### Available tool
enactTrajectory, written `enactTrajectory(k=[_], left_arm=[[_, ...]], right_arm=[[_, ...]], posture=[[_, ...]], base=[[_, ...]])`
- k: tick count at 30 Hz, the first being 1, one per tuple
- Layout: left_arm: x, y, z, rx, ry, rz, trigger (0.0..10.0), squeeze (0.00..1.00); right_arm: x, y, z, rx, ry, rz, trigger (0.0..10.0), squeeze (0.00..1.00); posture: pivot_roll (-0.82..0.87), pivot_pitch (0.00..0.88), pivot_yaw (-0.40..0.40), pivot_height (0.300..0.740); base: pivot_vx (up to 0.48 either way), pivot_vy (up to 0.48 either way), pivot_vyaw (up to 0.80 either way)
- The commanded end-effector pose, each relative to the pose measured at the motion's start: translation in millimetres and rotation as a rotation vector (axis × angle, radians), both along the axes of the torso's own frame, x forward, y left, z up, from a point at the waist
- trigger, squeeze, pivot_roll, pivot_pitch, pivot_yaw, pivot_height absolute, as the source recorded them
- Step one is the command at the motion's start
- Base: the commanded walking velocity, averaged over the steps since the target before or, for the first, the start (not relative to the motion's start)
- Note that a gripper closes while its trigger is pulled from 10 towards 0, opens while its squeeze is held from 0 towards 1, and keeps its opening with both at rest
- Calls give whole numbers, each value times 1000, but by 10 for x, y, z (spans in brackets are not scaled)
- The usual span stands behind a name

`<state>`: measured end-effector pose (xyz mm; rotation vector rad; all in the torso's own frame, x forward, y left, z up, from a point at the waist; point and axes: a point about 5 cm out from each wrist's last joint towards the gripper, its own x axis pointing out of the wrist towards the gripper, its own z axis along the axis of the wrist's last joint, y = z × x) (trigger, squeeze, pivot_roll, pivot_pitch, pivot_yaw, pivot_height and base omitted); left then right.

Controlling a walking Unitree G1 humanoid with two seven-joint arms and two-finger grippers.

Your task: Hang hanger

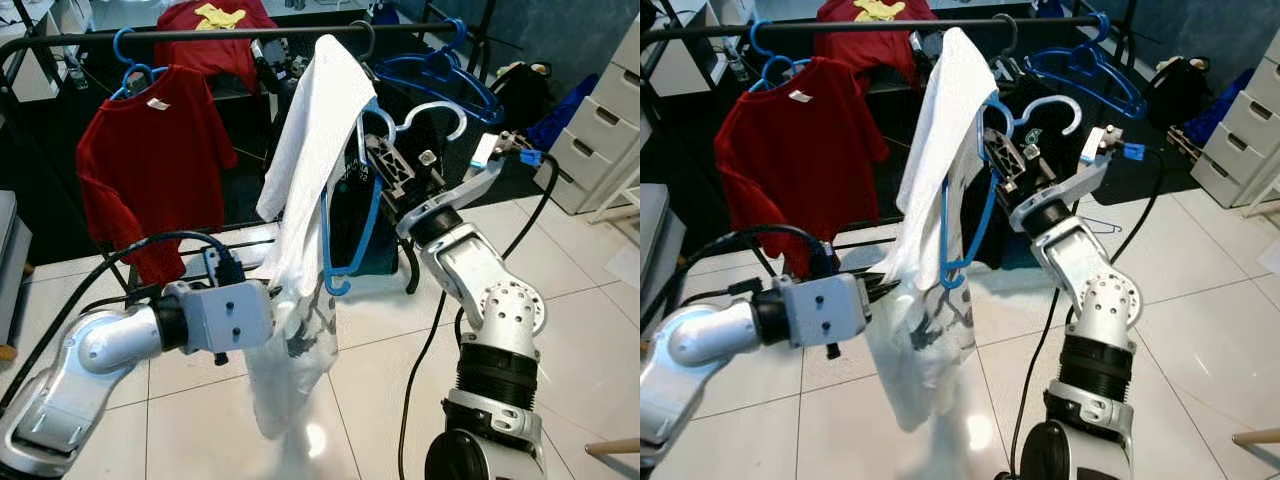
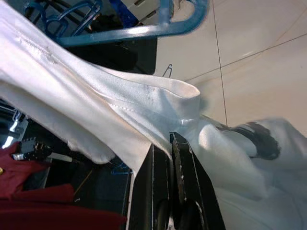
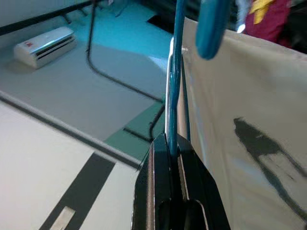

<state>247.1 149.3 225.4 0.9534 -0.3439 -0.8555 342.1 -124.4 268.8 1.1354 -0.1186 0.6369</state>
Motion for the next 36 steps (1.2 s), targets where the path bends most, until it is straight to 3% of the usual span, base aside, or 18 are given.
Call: enactTrajectory(k=[1, 7, 11, 14, 17, 22, 26, 27, 28, 31, 36], left_arm=[[-43, 36, 8, 27, 0, -12, 10000, 0], [-79, -71, 37, -19, -1, -50, 10000, 0], [-161, -338, 70, -113, 22, -157, 10000, 0], [-193, -411, 68, -134, 40, -191, 10000, 0], [-287, -599, 49, -186, 97, -285, 10000, 0], [-335, -752, 14, -200, 123, -338, 10000, 0], [-327, -772, 15, -199, 119, -337, 10000, 0], [-289, -774, 27, -193, 104, -315, 10000, 0], [-289, -774, 27, -193, 104, -315, 10000, 0], [-141, -732, 55, -166, 73, -214, 10000, 0], [-46, -739, 38, -154, 75, -139, 10000, 0]], right_arm=[[17, -76, 61, 27, -11, -54, 10000, 0], [62, -121, 60, 35, 6, -97, 10000, 0], [81, -147, 67, 33, 3, -127, 10000, 0], [82, -150, 66, 31, 3, -134, 10000, 0], [83, -145, 63, 27, 0, -141, 10000, 0], [84, -116, 49, 20, -1, -137, 10000, 0], [81, -94, 37, 0, -1, -131, 10000, 0], [78, -20, -10, -95, 2, -122, 10000, 0], [78, -20, -10, -95, 2, -122, 10000, 0], [41, 234, -193, -379, 13, -73, 10000, 0], [1, 344, -264, -469, 4, -35, 10000, 0]], posture=[[-71, 160, 8, 740], [-69, 161, 5, 740], [-69, 163, 8, 740], [-68, 162, 8, 740], [-66, 162, 9, 740], [-65, 163, 11, 740], [-64, 163, 10, 740], [-66, 162, 14, 740], [-66, 162, 14, 740], [-65, 161, 14, 740], [-64, 161, 15, 740]], base=[[0, 0, 0], [0, 0, 0], [0, 0, 0], [0, 0, 0], [0, 0, 0], [0, 0, 0], [0, 0, 0], [0, 0, 0], [0, 0, 0], [0, 0, 0], [0, 0, 0]])
